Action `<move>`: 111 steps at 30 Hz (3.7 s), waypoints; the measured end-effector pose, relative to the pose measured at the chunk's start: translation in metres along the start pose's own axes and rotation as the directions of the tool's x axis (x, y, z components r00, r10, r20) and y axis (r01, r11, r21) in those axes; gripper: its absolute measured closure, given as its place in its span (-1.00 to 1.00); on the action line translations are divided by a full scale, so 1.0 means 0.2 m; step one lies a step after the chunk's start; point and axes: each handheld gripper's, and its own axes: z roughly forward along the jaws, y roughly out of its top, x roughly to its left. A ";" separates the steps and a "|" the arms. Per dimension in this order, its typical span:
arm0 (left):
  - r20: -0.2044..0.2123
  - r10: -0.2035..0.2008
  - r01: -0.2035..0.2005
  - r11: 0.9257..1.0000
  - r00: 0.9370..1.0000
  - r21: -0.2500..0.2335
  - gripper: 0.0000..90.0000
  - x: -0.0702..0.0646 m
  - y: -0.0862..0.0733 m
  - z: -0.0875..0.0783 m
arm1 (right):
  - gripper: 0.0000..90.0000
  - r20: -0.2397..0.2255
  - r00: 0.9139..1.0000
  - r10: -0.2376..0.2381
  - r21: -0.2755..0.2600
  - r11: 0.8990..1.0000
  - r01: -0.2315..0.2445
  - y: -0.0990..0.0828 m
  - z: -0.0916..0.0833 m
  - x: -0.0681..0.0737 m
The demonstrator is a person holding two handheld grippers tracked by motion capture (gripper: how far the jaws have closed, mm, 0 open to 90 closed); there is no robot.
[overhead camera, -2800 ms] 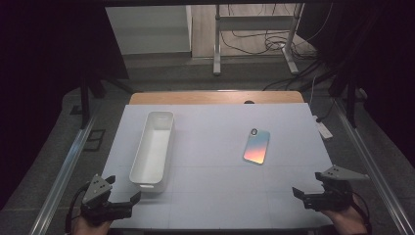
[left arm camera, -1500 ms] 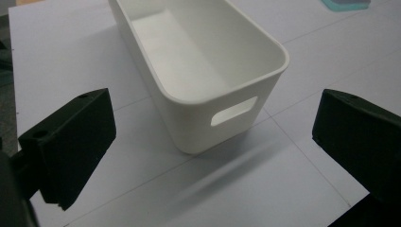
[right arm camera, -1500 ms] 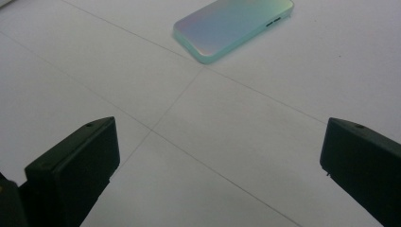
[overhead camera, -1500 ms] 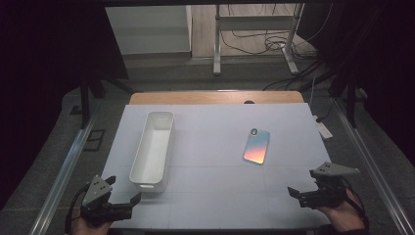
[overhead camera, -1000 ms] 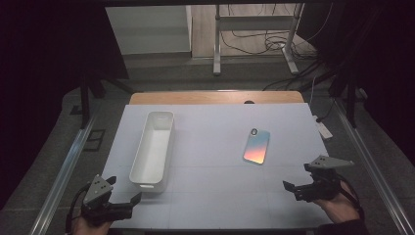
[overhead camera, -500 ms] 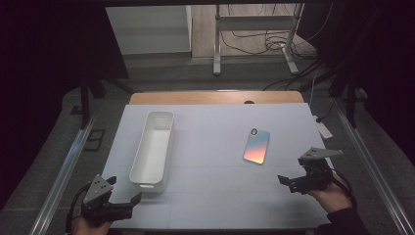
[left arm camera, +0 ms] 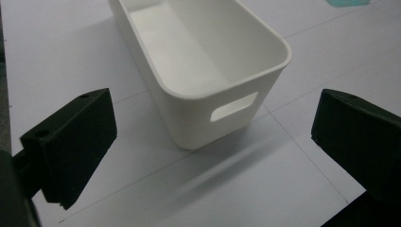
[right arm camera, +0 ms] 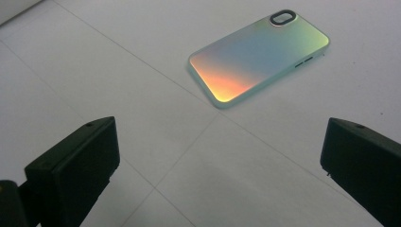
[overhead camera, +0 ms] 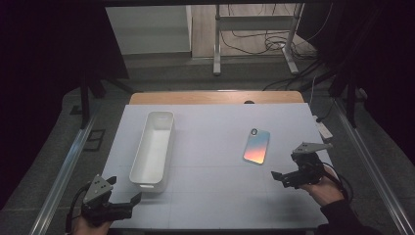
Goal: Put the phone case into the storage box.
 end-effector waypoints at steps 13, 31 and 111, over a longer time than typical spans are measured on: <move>0.000 0.005 -0.005 1.000 1.000 0.002 -0.96 0.00 0.00 0.00 | -1.00 -0.023 1.000 0.003 0.025 1.000 -0.002 0.07 0.09 -0.01; 0.001 0.011 -0.011 1.000 1.000 0.005 -0.96 0.00 0.00 0.00 | -1.00 -0.009 1.000 -0.001 0.072 0.997 0.001 0.15 0.19 -0.05; -0.002 0.013 -0.013 1.000 1.000 0.010 -0.94 -0.01 0.00 0.01 | 0.29 -0.010 0.999 -0.043 0.267 0.963 0.044 0.43 0.53 -0.15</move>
